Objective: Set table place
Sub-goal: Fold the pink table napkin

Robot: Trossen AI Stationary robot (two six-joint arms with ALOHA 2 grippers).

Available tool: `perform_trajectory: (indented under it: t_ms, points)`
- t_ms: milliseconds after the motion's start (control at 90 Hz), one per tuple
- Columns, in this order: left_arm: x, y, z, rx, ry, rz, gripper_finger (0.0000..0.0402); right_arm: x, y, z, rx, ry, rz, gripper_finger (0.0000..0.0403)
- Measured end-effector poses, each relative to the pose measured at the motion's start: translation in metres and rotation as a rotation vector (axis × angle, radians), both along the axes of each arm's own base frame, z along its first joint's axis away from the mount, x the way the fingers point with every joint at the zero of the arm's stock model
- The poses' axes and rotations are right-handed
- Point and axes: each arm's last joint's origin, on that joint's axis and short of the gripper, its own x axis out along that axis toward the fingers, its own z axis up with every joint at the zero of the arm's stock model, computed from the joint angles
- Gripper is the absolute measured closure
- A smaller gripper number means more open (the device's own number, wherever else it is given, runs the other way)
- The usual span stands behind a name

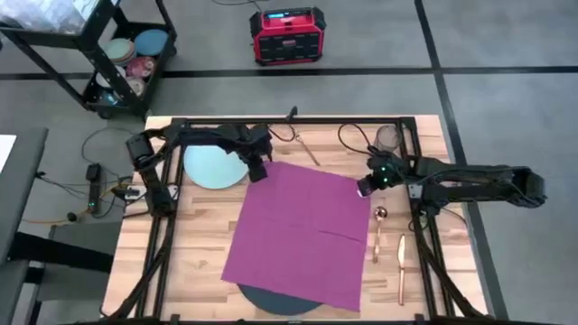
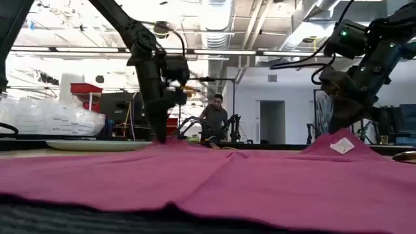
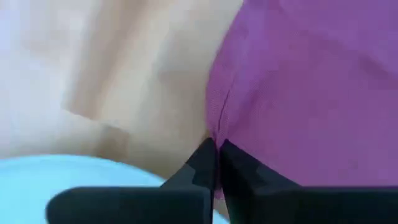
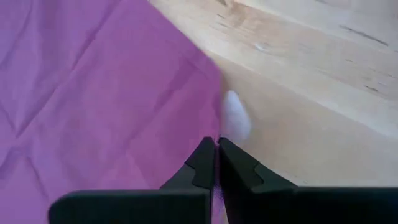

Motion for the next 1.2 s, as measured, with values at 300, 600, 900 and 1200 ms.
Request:
perform_trajectory:
  t_ms: [300, 600, 900, 1200]
  points:
    - [-0.011, -0.001, 0.027, 0.033, 0.037, 0.021, 0.0402, 0.009, -0.003, 0.026, -0.043, -0.053, 0.031, 0.0403]
    - [-0.027, -0.005, 0.054, 0.084, 0.021, 0.067, 0.0402, 0.014, -0.004, 0.053, -0.075, -0.067, 0.109, 0.0403]
    - [-0.045, -0.015, 0.074, 0.062, 0.023, 0.12, 0.0402, 0.018, -0.006, 0.077, -0.125, -0.126, 0.139, 0.0403]
    - [-0.045, -0.025, 0.074, 0.045, 0.066, 0.094, 0.0401, 0.02, 0.011, 0.084, -0.092, -0.174, 0.229, 0.0403]
